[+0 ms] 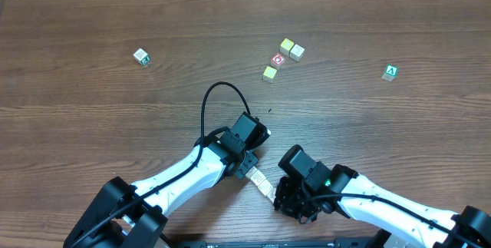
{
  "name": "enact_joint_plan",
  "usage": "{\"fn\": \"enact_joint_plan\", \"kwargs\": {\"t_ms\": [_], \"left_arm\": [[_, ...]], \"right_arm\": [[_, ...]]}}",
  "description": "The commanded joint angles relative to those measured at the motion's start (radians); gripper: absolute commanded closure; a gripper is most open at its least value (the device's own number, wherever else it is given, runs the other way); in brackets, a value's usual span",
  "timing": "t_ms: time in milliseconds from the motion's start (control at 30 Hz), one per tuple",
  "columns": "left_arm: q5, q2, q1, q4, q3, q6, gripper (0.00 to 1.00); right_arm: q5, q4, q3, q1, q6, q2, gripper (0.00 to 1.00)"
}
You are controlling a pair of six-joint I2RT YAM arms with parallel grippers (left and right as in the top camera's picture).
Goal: Flip 4 blocks
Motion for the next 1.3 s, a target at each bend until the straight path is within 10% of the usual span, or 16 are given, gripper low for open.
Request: {"fn": "enact_joint_plan", "kwargs": {"t_ms": [0,1267], "left_arm": [[0.031,0.010,0.003,-0.002,-0.003,0.013,0.95],[0.049,0.010,0.002,-0.007,-0.003,0.031,0.96]], "right_arm": [[0.002,0.011,0.002,0.016,0.034,0.003,0.96],[0.089,0.057,0.002,0.015,0.068,0.051,0.96]]}}
